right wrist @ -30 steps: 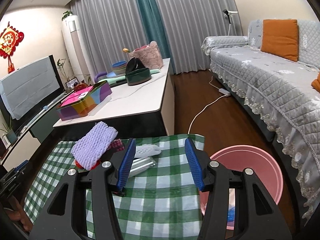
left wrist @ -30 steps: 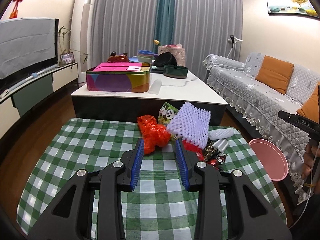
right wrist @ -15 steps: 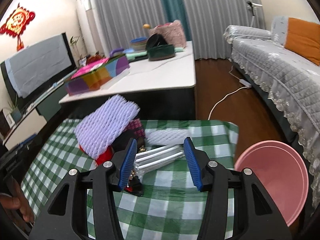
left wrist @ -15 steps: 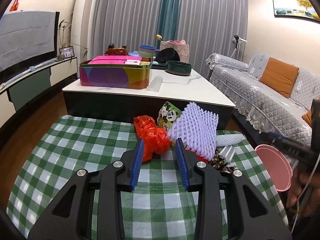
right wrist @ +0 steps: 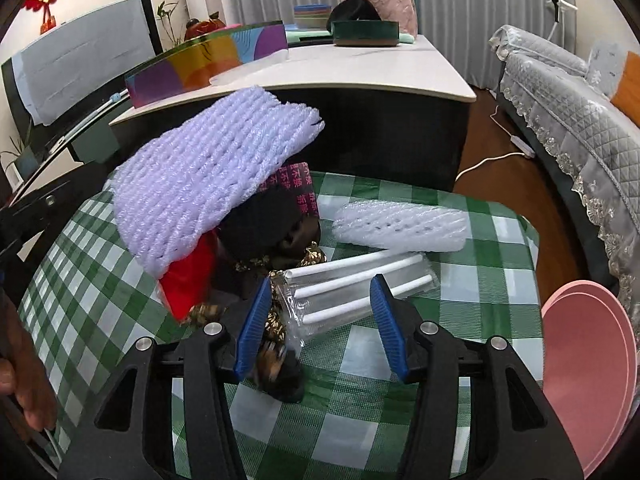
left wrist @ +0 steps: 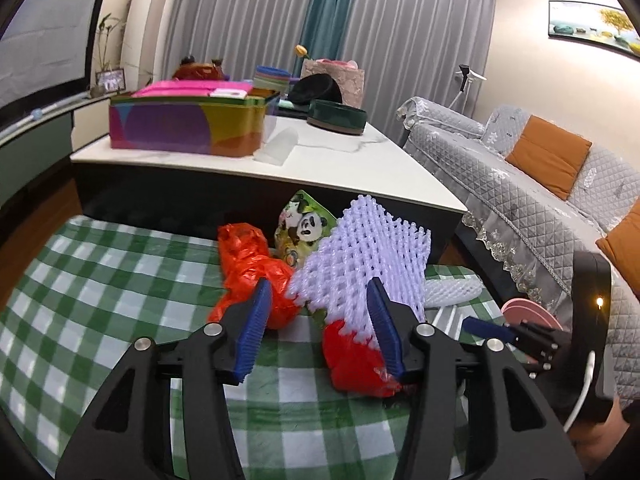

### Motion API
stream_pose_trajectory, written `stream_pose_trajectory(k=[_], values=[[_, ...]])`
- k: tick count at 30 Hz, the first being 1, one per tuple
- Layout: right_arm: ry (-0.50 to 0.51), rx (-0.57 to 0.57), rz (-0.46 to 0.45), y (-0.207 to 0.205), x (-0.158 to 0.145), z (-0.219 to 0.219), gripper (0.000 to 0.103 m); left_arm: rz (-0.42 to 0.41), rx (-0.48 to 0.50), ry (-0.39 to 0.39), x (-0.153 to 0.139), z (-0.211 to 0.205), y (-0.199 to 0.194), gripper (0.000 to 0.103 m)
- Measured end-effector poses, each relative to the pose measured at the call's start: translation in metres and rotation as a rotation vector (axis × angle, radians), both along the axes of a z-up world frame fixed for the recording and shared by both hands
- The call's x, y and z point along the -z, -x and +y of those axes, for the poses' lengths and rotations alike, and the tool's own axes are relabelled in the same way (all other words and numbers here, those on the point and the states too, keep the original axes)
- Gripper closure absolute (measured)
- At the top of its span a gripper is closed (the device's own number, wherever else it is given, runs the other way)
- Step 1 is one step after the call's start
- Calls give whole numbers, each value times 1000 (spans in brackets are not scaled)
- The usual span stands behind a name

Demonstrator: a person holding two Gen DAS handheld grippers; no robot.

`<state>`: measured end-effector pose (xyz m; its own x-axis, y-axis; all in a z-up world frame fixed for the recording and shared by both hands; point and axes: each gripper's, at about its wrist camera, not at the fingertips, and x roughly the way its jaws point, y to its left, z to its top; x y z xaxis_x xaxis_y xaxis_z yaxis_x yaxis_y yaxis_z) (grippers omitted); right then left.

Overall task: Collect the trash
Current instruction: 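Grasp the lavender foam net with the left gripper while the right gripper grasps clear plastic tubes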

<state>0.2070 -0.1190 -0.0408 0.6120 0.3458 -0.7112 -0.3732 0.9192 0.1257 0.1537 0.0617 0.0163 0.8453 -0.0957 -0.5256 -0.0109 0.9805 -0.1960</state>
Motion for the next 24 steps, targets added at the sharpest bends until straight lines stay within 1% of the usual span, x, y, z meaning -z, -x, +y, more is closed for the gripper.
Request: stream_pose_trajectory(k=[3, 9, 10, 12, 13, 14, 16, 17, 18, 19, 24], values=[[3, -3, 5, 0, 0, -2, 51, 14, -1, 25, 6, 0, -10, 51], [-5, -18, 17, 3, 2, -6, 55, 58, 9, 49, 19, -3, -22, 51], [-1, -21, 24, 3, 3, -8, 59, 63, 7, 57, 21, -3, -23, 51], [0, -21, 39, 4, 7, -11, 63, 66, 12, 70, 22, -4, -23, 52], [-9, -20, 48, 4, 8, -14, 68, 66, 17, 73, 21, -5, -22, 53], [-12, -20, 51, 5, 9, -16, 71, 65, 21, 74, 21, -6, -22, 56], [-7, -21, 52, 7, 9, -20, 84, 67, 40, 71, 19, -9, -20, 78], [-7, -21, 54, 8, 9, -23, 88, 68, 50, 67, 18, -11, -19, 83], [-11, -19, 59, 9, 10, -27, 95, 67, 59, 61, 17, -13, -19, 92], [-16, -18, 64, 10, 10, -30, 102, 63, 69, 50, 15, -15, -16, 96], [-24, 3, 40, 22, 4, -46, 103, 38, 93, 19, 4, -24, -3, 97]])
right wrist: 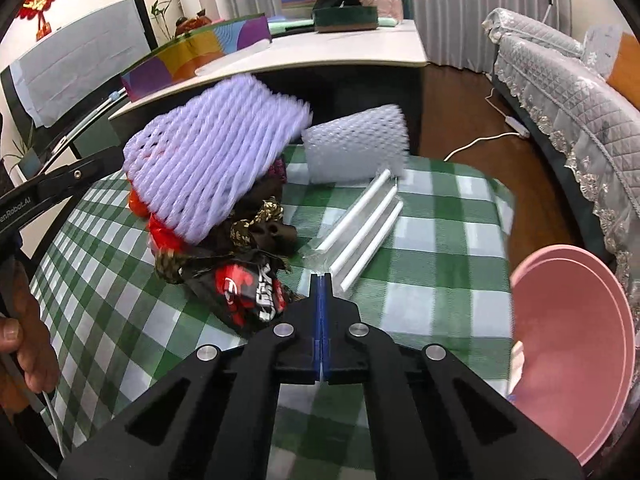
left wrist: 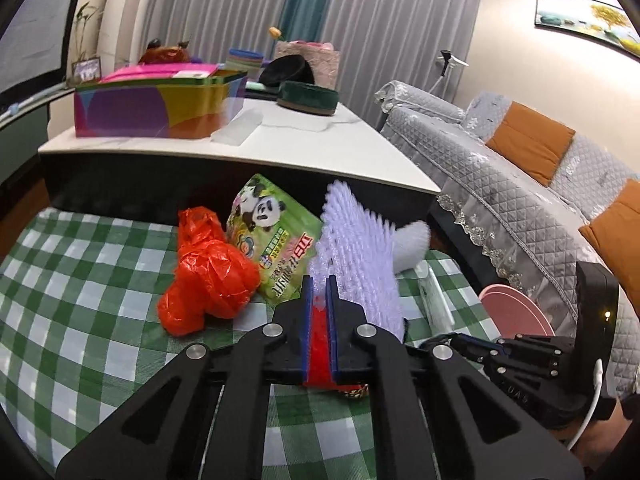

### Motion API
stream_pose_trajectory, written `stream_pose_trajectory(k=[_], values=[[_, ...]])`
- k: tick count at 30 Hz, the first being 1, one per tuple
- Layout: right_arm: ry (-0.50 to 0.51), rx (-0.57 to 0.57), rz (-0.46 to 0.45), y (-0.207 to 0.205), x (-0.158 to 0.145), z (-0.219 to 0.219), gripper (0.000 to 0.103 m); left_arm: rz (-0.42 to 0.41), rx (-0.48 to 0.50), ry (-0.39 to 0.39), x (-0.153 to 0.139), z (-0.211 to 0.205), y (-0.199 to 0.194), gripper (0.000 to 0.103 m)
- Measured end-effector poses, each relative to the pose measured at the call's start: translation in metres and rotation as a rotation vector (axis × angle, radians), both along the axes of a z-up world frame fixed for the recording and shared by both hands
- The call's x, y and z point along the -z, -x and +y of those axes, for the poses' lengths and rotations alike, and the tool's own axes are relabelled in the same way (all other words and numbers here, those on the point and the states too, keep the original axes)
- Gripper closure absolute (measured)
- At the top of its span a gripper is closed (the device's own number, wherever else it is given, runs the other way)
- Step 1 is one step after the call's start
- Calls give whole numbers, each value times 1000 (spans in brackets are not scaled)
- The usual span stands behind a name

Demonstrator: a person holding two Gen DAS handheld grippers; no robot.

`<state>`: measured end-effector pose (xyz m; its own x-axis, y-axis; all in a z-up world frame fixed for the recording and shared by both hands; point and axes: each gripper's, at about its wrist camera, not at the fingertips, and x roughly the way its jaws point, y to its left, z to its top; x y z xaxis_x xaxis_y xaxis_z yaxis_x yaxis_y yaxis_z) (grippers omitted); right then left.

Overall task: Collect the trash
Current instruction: 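Grasp the lavender foam net with the left gripper while the right gripper grasps clear plastic tubes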

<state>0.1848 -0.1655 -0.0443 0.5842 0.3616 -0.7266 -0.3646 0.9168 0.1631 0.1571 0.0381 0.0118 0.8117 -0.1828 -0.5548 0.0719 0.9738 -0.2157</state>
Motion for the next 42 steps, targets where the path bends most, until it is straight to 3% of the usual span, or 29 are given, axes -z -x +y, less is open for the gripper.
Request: stream_pose_trajectory(k=[11, 15, 17, 18, 19, 21, 22, 30, 33, 35, 37, 38, 39, 40, 42], values=[[3, 7, -27, 31, -7, -26, 103, -54, 25, -27, -17, -2, 30, 98], [-34, 16, 58, 30, -3, -33, 102, 22, 82, -10, -5, -12, 39, 97], [-33, 41, 88, 31, 2, -35, 96, 54, 97, -36, 5, -19, 39, 97], [-34, 47, 90, 32, 3, -35, 87, 65, 103, -45, 9, -21, 38, 89], [-37, 46, 87, 33, 4, -35, 68, 72, 104, -43, 12, -21, 37, 74], [-33, 58, 55, 33, 0, -35, 46, 53, 85, -31, 10, -18, 36, 54], [-31, 64, 36, 33, -2, -35, 45, 46, 79, -30, 10, -17, 37, 52], [-17, 76, 38, 14, 7, -29, 46, 65, 35, -73, 20, -19, 20, 51], [-8, 82, 37, 9, 11, -28, 52, 81, 29, -79, 27, -20, 14, 51], [-12, 85, 37, 7, 12, -29, 66, 86, 34, -85, 30, -22, 12, 52], [-17, 79, 46, 4, 13, -30, 87, 86, 44, -92, 30, -25, 12, 64], [-18, 77, 48, 4, 14, -30, 91, 89, 51, -96, 31, -26, 12, 65], [-17, 76, 49, 4, 14, -30, 97, 92, 58, -100, 31, -27, 12, 75], [-21, 75, 46, 5, 12, -31, 97, 96, 63, -101, 32, -28, 12, 86], [-28, 79, 30, 7, 7, -32, 98, 99, 68, -107, 31, -29, 14, 91]])
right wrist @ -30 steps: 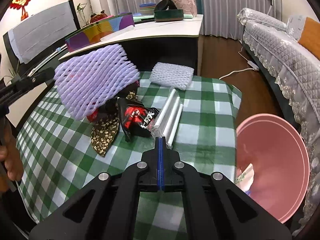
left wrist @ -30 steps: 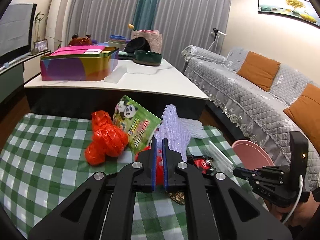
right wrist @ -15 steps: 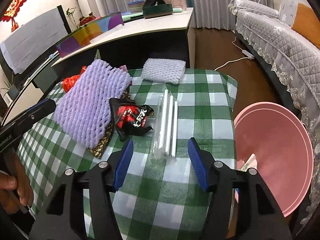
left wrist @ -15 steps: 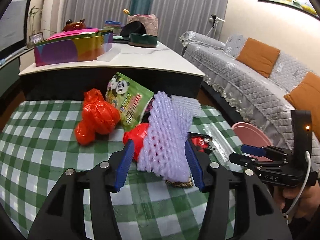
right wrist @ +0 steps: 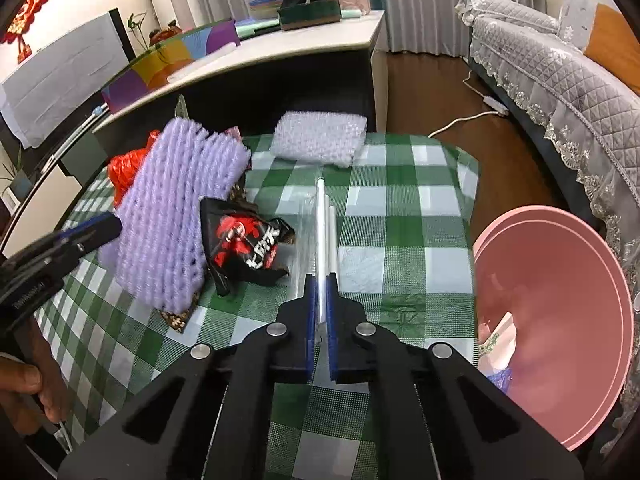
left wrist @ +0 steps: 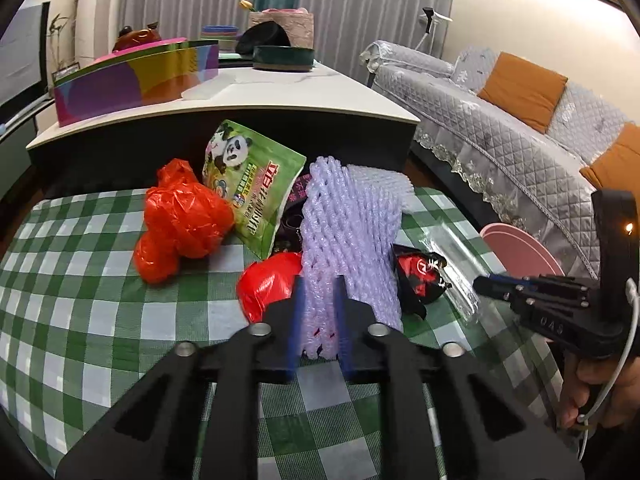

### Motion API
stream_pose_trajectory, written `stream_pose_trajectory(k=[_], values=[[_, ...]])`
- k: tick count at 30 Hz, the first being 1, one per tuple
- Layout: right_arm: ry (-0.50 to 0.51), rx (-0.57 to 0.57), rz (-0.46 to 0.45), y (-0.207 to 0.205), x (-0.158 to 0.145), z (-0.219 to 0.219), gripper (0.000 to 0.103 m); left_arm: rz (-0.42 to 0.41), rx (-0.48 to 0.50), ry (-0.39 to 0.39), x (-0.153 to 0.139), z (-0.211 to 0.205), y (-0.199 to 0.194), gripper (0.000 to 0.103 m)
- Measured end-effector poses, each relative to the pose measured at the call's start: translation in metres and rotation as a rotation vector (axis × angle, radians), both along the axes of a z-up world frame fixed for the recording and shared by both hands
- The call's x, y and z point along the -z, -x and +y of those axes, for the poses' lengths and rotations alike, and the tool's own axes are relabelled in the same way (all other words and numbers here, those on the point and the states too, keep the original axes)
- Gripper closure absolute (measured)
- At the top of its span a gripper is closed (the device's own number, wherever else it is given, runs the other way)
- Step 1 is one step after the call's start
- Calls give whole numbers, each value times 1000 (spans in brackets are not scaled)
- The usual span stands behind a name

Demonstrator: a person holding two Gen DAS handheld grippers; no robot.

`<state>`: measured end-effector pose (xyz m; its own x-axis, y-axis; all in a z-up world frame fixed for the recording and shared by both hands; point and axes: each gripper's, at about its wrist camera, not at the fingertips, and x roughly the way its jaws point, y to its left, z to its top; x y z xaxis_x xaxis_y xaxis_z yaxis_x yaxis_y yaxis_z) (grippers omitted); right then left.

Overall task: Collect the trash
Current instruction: 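Grasp the lavender foam net with the left gripper while the right gripper grasps clear plastic tubes, then carry the foam net and tubes to the pink bin and release them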

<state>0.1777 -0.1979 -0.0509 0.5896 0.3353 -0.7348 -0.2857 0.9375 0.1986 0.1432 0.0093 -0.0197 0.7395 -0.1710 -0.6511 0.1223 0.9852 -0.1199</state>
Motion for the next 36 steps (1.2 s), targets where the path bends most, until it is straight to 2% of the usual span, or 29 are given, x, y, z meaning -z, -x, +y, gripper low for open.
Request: stream_pose_trajectory(k=[5, 7, 12, 15, 17, 18, 19, 21, 25, 27, 28, 29, 30, 31, 32, 36], values=[[-18, 26, -58, 9, -23, -9, 98, -41, 16, -10, -14, -5, 12, 96], [-23, 42, -83, 15, -33, -14, 98, -66, 25, -16, -22, -8, 19, 103], [-47, 77, -133, 32, -56, -29, 98, -113, 43, -39, -39, -16, 38, 103], [-60, 83, -148, 41, -65, -36, 98, -97, 35, -81, -38, -21, 44, 102], [-69, 89, -160, 50, -72, -41, 98, -65, 12, -81, -28, -18, 42, 80], [-72, 91, -166, 54, -75, -43, 98, -55, -11, -73, -23, -14, 42, 50], [-73, 92, -174, 58, -77, -45, 98, -50, -39, -50, -16, -9, 41, 41], [-63, 95, -187, 65, -81, -49, 98, -28, -52, -35, -6, -4, 34, 41], [-61, 116, -195, 73, -85, -64, 98, 0, -59, -56, 9, -4, 22, 41], [-67, 130, -196, 75, -86, -71, 98, 30, -77, -25, 18, 0, 16, 41], [-69, 137, -199, 76, -87, -75, 98, 50, -82, -5, 22, 2, 12, 41], [-69, 141, -201, 77, -87, -78, 98, 66, -82, 10, 26, 2, 10, 46], [-69, 144, -202, 77, -88, -80, 98, 77, -75, 24, 28, 2, 8, 69], [-68, 147, -205, 78, -88, -82, 98, 83, -65, 33, 28, 1, 8, 87], [-67, 151, -206, 79, -89, -85, 98, 76, -64, 33, 25, 1, 9, 91], [-62, 172, -232, 84, -98, -95, 98, 2, -47, 35, 2, -4, 22, 93]])
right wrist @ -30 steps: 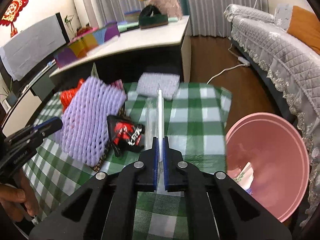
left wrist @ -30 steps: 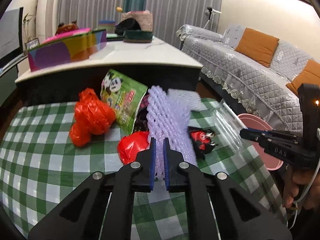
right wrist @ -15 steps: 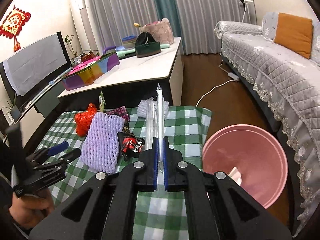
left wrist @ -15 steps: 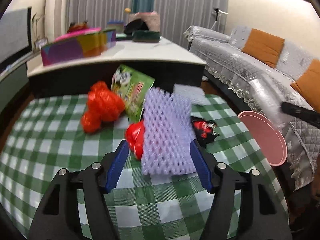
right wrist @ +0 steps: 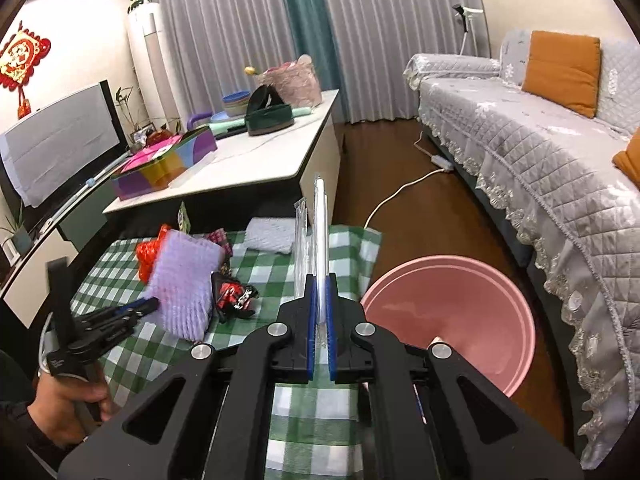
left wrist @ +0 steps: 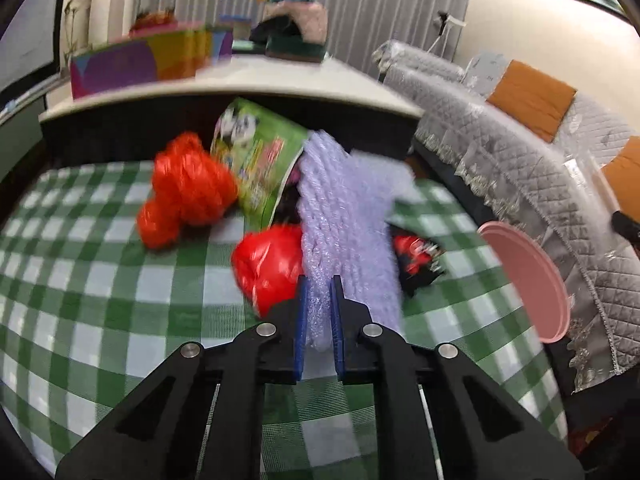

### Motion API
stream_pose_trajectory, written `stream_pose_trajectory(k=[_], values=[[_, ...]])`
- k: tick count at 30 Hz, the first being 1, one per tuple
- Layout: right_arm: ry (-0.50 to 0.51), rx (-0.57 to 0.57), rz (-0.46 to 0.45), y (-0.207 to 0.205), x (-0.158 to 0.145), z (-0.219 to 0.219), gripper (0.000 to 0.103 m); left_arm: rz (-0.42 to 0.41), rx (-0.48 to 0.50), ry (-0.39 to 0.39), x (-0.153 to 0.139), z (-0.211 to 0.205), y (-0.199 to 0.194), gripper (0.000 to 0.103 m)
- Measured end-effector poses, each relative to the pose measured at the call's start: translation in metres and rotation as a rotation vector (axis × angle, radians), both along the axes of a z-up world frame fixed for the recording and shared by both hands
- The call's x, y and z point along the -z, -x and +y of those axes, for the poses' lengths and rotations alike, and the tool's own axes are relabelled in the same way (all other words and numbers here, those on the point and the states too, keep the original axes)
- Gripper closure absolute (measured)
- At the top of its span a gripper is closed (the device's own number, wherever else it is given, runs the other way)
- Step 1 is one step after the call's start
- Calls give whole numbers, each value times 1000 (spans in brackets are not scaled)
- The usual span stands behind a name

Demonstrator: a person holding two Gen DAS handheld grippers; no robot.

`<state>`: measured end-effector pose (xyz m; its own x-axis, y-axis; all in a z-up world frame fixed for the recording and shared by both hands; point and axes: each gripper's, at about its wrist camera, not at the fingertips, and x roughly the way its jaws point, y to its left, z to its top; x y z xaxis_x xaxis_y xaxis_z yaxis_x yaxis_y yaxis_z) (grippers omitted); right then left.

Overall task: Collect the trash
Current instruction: 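Carry the foam net and tubes to the pink bin and release them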

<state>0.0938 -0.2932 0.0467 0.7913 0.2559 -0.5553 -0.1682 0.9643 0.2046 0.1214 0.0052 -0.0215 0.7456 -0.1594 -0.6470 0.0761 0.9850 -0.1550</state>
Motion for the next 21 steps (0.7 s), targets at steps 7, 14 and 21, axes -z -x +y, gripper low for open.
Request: stream_pose_trajectory(k=[7, 14, 21], values=[[17, 29, -46, 7, -16, -6, 98, -105, 34, -39, -38, -13, 22, 93], [55, 62, -84, 14, -26, -14, 98, -162, 82, -61, -62, -33, 36, 93], [69, 112, -85, 15, -23, -36, 98, -187, 115, -50, -77, -56, 40, 93]])
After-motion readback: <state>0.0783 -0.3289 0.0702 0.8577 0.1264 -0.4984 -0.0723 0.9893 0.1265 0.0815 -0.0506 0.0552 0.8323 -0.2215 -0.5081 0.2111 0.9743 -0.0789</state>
